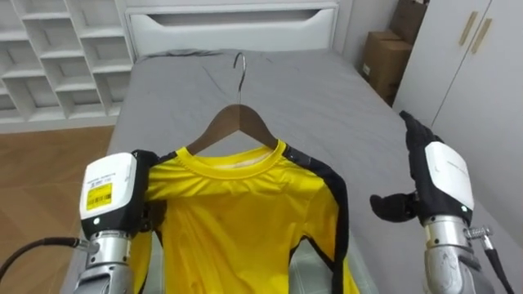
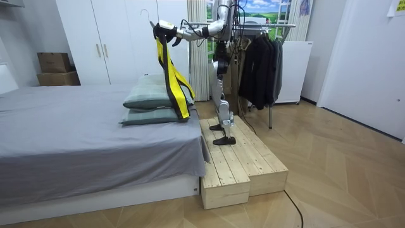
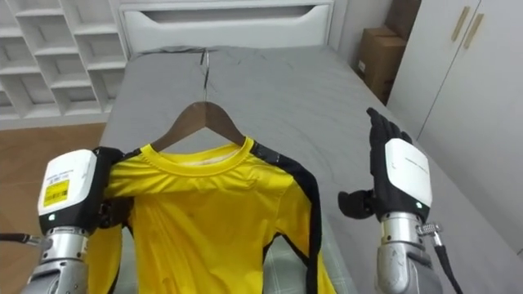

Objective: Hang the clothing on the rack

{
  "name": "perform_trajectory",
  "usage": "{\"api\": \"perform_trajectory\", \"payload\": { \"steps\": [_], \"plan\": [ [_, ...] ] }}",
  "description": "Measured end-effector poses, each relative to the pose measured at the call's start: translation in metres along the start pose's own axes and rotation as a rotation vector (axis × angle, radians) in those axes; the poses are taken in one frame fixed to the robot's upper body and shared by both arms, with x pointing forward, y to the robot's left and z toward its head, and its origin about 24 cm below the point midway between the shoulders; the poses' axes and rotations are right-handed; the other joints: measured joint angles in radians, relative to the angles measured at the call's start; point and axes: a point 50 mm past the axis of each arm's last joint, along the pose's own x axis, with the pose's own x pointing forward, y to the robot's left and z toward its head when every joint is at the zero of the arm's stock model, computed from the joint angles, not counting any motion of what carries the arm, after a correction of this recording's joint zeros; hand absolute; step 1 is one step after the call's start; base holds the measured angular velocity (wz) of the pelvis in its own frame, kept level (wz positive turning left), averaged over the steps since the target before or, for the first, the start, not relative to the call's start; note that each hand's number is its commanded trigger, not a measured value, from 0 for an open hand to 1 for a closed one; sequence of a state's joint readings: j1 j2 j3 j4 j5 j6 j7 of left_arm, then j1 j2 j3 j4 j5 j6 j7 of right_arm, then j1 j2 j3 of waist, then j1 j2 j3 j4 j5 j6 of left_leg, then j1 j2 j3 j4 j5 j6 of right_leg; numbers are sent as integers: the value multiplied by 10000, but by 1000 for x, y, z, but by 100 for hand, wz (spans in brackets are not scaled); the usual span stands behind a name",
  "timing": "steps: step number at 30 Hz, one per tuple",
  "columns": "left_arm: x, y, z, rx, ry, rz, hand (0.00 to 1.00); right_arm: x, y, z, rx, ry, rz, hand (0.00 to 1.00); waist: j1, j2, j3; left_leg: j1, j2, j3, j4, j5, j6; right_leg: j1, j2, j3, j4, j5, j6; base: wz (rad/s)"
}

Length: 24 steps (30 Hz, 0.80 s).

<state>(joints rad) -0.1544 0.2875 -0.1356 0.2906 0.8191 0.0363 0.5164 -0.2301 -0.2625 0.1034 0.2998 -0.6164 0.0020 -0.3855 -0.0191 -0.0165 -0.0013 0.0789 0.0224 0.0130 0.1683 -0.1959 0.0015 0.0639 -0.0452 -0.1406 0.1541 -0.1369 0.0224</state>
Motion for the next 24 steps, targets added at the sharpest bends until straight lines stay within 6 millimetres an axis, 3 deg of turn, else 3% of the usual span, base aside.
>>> {"api": "perform_trajectory", "payload": {
  "steps": [17, 24],
  "plan": [
    [0, -1, 24, -1007, -422, 205, 100, 2, 9, 24, 576, -724, 163, 0, 33, 13, 9, 2, -14, -184, -10, 6, -2, 55, -14, -142, -28, 0, 0, 2],
    [1, 2, 32, -1280, -564, 380, 100, 1, 11, 26, 732, -725, 227, 0, 227, 78, 67, -14, -16, -179, -9, 6, -2, 51, -16, -147, -29, 0, 0, 0]
  ]
}}
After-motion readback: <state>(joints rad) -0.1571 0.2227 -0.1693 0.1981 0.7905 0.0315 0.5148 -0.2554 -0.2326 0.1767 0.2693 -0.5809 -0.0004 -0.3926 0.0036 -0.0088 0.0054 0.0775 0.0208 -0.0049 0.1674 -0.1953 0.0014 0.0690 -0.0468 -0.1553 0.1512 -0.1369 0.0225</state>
